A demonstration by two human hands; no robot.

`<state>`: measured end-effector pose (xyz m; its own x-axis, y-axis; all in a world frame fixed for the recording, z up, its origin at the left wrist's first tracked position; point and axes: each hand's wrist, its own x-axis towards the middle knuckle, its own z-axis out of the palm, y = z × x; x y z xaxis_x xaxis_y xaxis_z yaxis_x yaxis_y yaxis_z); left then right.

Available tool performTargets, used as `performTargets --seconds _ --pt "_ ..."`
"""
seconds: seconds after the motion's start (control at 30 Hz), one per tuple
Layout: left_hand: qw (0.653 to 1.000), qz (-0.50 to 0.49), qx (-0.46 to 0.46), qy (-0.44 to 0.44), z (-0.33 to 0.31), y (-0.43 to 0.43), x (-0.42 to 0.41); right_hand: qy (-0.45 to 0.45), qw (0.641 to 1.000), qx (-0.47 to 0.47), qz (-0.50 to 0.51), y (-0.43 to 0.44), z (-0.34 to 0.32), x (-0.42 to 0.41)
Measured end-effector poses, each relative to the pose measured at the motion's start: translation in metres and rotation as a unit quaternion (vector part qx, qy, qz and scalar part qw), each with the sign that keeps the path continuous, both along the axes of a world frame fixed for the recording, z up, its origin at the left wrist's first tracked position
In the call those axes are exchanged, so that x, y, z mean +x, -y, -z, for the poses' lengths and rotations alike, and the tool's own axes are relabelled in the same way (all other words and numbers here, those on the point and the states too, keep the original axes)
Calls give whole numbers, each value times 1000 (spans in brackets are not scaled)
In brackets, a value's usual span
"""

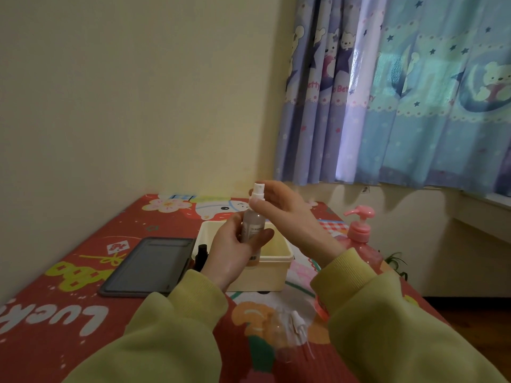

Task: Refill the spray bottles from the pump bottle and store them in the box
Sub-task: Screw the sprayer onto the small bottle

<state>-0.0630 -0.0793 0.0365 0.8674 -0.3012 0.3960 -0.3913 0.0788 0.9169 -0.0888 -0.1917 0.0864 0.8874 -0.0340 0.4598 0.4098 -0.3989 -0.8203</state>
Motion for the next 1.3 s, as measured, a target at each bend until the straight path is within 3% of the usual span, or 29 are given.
performTargets --seconds 0.2,0.43,0.63,0.83,0.97,1.2,1.3 --pt "1000 -2 13 9 2 0 -1 25 998 -43 41 -3 3 0" --pt "1000 3 0 5 -2 -2 -1 28 999 -18 16 -5 4 -3" --pt "1000 4 3 13 0 -1 -1 49 996 -38 63 -6 4 -2" --pt "1000 4 2 14 1 -2 0 32 999 -7 22 -7 1 -5" --pt "1000 2 14 23 2 -2 -2 52 996 -27 63 -7 0 -3" --pt "1000 15 11 13 0 -5 -2 -18 999 12 -30 -2 -2 -5" --pt "999 7 17 32 2 -6 -2 -10 1000 -2 -23 -1 -2 -5"
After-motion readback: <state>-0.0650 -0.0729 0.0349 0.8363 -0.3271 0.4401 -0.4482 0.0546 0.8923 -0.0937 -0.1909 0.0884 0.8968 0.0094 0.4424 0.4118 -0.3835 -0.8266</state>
